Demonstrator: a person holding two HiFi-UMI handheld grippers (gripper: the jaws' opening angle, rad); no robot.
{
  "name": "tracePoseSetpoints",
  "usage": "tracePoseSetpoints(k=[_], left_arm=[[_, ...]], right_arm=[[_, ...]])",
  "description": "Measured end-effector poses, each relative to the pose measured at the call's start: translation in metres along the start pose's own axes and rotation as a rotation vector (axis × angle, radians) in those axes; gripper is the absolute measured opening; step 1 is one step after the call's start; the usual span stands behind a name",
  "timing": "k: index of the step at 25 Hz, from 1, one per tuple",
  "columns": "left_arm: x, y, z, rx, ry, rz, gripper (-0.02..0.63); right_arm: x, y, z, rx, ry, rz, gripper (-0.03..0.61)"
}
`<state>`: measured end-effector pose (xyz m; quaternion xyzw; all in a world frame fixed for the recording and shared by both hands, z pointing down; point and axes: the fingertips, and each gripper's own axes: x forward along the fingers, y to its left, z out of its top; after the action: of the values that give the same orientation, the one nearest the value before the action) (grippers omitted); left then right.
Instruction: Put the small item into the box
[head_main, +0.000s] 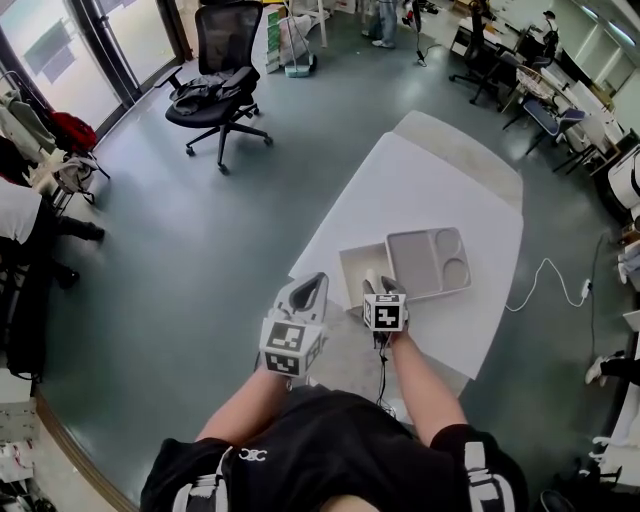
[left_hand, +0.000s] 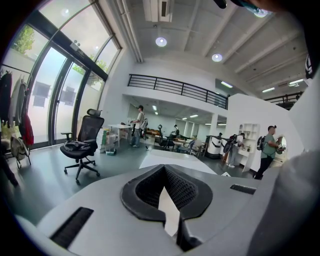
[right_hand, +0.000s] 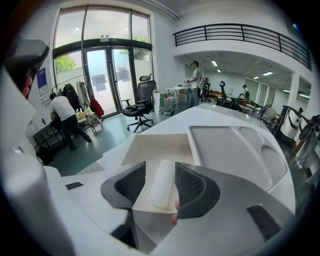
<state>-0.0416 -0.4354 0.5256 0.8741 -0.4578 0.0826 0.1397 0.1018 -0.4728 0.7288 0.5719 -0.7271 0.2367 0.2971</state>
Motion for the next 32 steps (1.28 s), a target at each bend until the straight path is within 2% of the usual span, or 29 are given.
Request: tracePoseSetpoints(k=[5,14,22,32], left_arm=[[-0.004,-0.01,0.003,-0.002,-0.011,-0.003,0.005],[-0.016,-0.037,0.01,-0.007,-0.041,-0.011,0.005],[-0.03,-0.071,0.016,0.012,-0.066,-0.02,0.005],[-0.047,-0.123,0.016,0.048,-0.093,-0.027,0.005]], right_arm=[[-0.027,-0.004,0.017,0.016,-0.089,-0.004,0.152],[-0.116,-0.018,0.07,0.037,-0.393,-0.06,0.033],[-0.211,-0.029,0.104,0.043,-0.611,-0.092,0.012],[-0.306,-0.045,0.091,0.059,-0.766,-0.097,0.012]])
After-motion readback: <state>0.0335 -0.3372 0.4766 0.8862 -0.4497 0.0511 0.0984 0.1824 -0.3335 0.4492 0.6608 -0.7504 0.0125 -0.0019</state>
